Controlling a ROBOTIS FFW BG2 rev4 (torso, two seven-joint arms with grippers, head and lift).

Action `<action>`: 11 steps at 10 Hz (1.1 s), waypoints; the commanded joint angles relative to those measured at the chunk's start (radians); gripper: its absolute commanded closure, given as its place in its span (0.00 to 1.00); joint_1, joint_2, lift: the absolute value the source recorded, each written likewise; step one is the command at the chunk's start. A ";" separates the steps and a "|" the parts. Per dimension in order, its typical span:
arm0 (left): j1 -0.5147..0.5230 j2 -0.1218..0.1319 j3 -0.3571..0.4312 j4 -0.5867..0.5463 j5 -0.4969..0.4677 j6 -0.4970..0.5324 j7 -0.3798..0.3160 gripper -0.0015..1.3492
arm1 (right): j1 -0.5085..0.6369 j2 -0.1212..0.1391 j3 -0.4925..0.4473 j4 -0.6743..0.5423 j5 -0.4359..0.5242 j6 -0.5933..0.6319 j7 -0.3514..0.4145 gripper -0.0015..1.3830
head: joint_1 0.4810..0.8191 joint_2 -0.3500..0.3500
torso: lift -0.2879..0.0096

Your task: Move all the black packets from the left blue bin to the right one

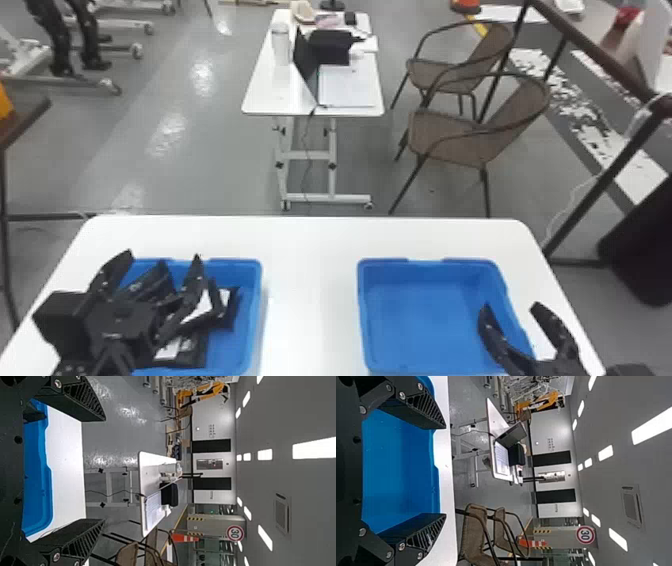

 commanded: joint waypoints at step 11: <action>-0.018 0.000 0.000 0.067 0.082 -0.018 0.000 0.09 | -0.009 0.013 0.006 0.009 -0.006 0.006 0.008 0.18 | 0.63 0.44 | 0.97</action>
